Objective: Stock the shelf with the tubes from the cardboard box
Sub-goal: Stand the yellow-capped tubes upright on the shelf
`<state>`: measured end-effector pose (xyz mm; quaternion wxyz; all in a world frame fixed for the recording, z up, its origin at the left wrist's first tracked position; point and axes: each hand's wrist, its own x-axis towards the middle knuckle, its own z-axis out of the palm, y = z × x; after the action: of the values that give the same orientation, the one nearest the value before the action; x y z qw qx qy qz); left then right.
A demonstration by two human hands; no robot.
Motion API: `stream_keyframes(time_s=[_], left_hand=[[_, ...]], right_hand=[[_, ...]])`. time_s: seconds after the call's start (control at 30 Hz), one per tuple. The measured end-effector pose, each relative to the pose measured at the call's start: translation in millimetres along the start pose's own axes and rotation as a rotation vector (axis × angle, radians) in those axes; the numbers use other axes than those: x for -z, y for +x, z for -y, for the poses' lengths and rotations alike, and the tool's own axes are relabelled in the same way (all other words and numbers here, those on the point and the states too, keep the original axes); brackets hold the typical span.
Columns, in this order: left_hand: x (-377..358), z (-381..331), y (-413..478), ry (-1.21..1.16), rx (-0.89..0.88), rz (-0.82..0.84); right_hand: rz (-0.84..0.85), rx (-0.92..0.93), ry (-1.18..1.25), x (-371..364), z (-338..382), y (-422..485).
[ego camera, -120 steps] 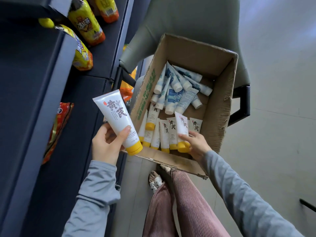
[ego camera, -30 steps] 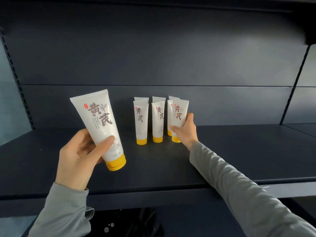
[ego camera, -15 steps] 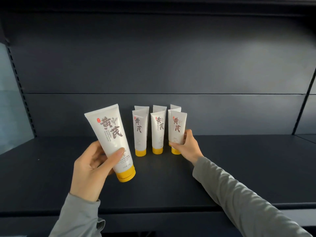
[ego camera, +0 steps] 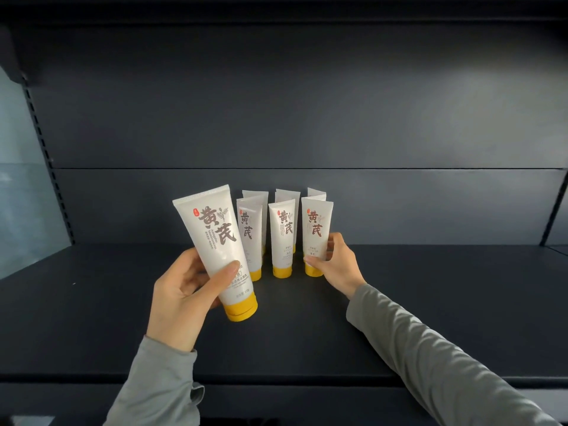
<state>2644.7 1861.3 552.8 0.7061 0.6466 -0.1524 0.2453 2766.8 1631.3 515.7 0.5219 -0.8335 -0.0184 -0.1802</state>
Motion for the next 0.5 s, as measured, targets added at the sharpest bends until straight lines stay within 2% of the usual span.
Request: stream_keyframes(time_s=[0.07, 0.13, 0.2, 0.27, 0.4, 0.43, 0.5], left_hand=[[-1.3, -1.1, 1.2, -0.001, 0.005, 0.009], [-1.6, -2.0, 3.0, -0.001, 0.01, 0.013], [-3.1, -2.5, 5.3, -0.007, 0.016, 0.018], [-6.8, -2.5, 7.1, -0.03, 0.035, 0.023], [-21.3, -1.6, 8.7, -0.041, 0.079, 0.04], [-25.0, -1.2, 8.9, -0.036, 0.081, 0.039], [-31.1, 0.4, 8.9, -0.022, 0.073, 0.032]], right_hand=[[0.022, -0.038, -0.003, 4.9, 6.4, -3.2], [-0.03, -0.037, -0.029, 11.8, 17.7, -9.1], [-0.126, 0.06, -0.026, 16.4, 33.0, -23.0], [-0.144, 0.192, 0.059, 15.4, 49.7, -46.6], [0.204, 0.381, 0.196, 2.4, 73.6, -101.3], [0.258, 0.416, 0.197, -2.1, 75.9, -110.1], [0.24, 0.459, 0.185, -10.9, 76.7, -120.1]])
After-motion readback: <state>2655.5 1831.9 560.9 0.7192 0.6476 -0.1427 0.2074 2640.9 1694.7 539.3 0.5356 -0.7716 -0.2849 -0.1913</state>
